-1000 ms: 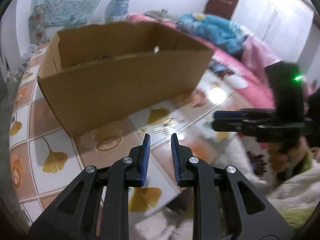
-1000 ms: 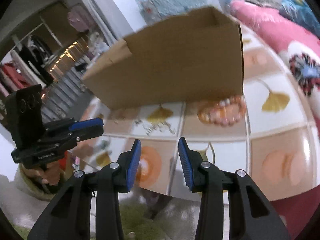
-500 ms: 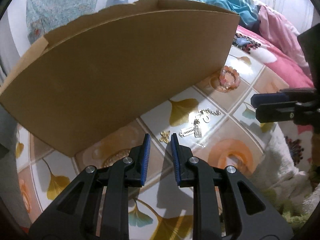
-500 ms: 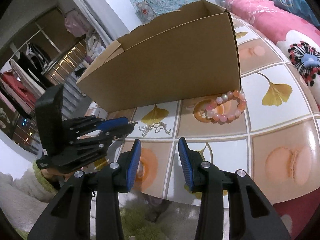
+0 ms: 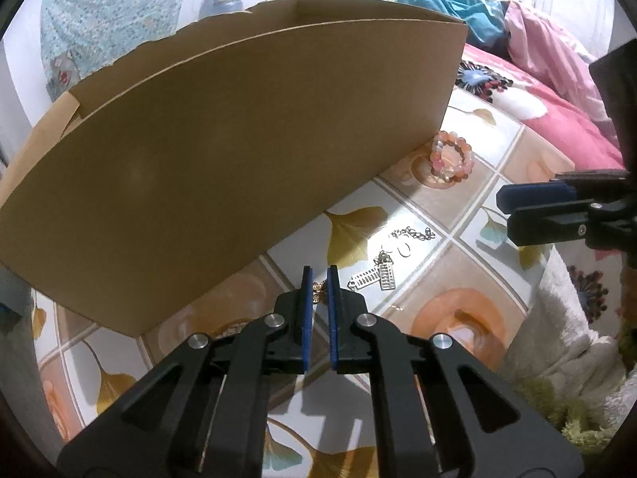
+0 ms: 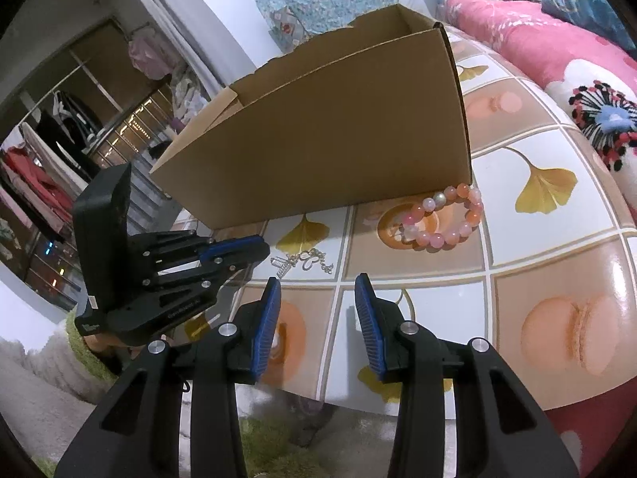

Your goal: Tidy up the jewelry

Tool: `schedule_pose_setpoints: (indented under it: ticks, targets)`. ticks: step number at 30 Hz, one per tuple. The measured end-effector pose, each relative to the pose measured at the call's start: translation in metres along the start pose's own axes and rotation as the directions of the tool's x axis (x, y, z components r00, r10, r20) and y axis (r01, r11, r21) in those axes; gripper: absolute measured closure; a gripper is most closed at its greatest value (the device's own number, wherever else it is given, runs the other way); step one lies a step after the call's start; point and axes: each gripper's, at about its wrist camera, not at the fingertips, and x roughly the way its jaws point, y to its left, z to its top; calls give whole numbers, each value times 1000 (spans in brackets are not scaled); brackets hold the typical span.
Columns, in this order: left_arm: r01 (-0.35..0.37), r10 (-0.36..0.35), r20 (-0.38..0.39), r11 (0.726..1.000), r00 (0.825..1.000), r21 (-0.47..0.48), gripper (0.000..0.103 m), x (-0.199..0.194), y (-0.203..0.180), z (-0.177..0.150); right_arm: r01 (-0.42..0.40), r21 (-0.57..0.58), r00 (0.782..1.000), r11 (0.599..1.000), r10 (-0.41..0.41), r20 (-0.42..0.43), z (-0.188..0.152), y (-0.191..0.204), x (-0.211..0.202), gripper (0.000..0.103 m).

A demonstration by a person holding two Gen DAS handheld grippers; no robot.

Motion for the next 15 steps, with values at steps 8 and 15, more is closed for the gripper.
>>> schedule_pose_setpoints:
  ticks: [8, 15]
  targets:
    - [11, -9, 37, 997, 999, -72, 97, -16, 10, -10, 34, -64, 999, 997, -34, -10, 1, 13, 8, 66]
    - [40, -29, 82, 990, 996, -132, 97, -28, 17, -19, 113, -179, 993, 977, -119, -22, 6, 31, 28, 77]
